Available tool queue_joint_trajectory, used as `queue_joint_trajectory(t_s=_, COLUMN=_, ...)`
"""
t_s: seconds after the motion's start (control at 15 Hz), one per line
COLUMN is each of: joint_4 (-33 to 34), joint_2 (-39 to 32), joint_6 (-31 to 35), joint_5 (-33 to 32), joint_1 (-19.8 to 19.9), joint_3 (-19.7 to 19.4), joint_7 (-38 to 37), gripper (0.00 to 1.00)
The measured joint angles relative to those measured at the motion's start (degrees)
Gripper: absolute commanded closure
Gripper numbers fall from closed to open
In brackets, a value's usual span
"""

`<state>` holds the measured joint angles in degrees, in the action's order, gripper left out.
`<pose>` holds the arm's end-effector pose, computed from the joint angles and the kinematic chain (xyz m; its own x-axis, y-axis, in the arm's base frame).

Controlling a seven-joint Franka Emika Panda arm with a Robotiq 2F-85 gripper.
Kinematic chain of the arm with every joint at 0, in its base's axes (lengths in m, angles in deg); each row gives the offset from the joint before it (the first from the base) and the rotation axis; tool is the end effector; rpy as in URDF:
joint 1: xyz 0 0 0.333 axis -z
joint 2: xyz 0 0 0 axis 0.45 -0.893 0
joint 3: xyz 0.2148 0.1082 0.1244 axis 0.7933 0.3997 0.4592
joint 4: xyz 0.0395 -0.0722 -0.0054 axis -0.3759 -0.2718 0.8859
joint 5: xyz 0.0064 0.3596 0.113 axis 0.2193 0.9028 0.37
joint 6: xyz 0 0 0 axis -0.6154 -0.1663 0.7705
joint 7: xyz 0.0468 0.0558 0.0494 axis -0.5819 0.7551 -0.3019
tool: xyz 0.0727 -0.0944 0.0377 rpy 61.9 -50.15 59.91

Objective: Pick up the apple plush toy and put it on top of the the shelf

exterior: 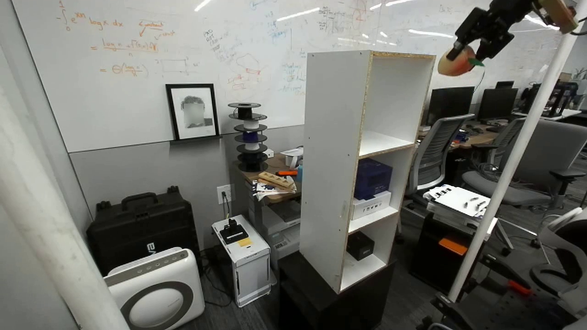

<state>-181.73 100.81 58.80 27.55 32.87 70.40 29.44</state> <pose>0.3808 -0.1504 0.5397 0.8687 -0.2546 0.4248 -0.1488 -0.9523 -0.2665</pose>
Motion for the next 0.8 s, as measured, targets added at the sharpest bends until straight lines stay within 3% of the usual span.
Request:
queue_joint_trajectory(t_s=0.33, joint_4=6.05, joint_2=-3.68, joint_6=12.82, joint_5=4.88, joint_1=-0.82, joint_3=1.31, joint_7=-7.37, gripper=0.47)
queue_joint_trajectory(t_s=0.6, joint_4=8.30, joint_2=-12.82, joint_6=28.85, joint_5=7.40, joint_1=-1.78, joint_3=3.30, joint_7=-13.58, gripper=0.47)
queue_joint_trajectory(t_s=0.8, joint_4=11.44, joint_2=-21.07, joint_6=34.30, joint_5=7.26, joint_1=-1.86, joint_3=5.80, joint_7=-19.28, gripper=0.47)
